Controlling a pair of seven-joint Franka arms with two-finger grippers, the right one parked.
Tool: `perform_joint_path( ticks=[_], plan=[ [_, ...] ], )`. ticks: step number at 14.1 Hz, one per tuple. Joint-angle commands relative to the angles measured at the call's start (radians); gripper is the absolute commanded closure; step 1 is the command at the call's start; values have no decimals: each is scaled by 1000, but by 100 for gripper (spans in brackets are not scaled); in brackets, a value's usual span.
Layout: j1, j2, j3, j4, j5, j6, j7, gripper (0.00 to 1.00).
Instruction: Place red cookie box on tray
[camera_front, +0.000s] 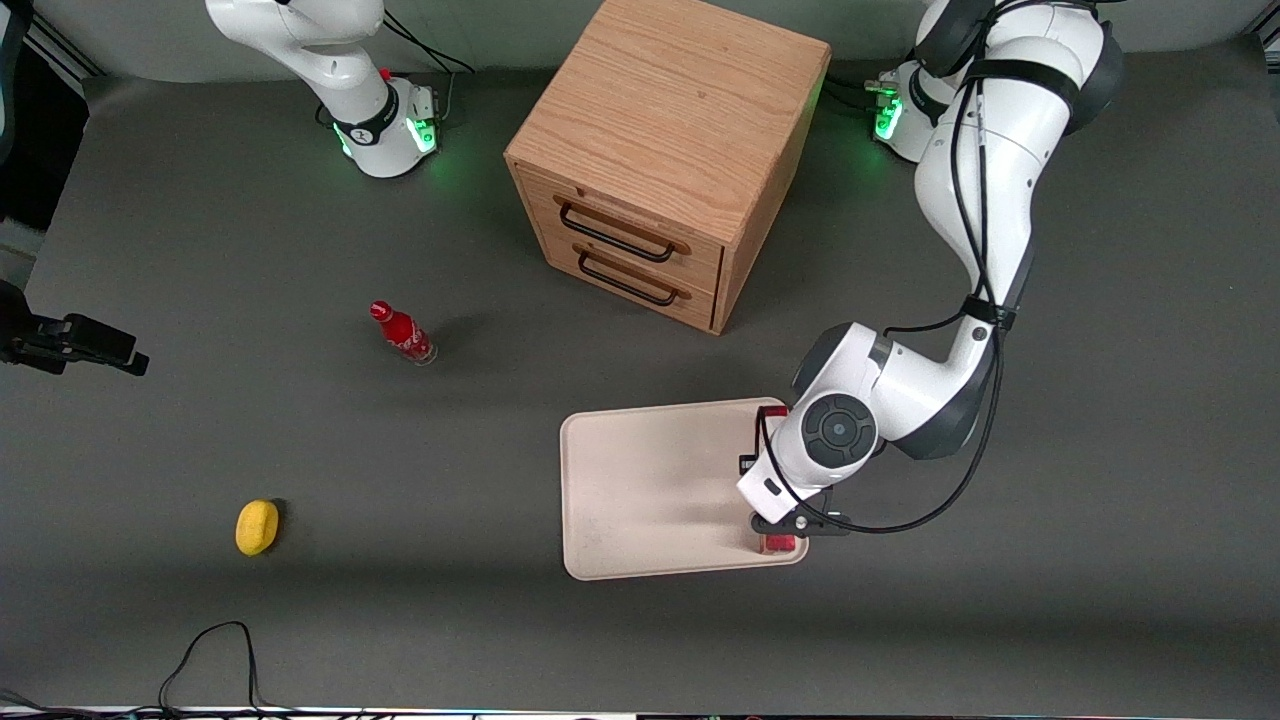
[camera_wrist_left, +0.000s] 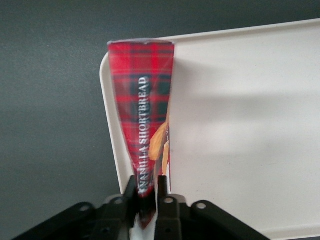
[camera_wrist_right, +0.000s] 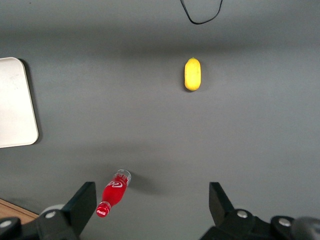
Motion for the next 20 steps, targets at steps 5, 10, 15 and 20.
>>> perform_joint_path(
  ticks=[5, 10, 15, 20],
  plan=[
    [0, -120, 6, 4, 18, -191, -29, 0],
    [12, -352, 6, -4, 19, -413, -23, 0],
    [113, -534, 1, -56, 9, -567, 7, 0],
    [282, -683, 3, -218, -46, -543, 242, 0]
  ],
)
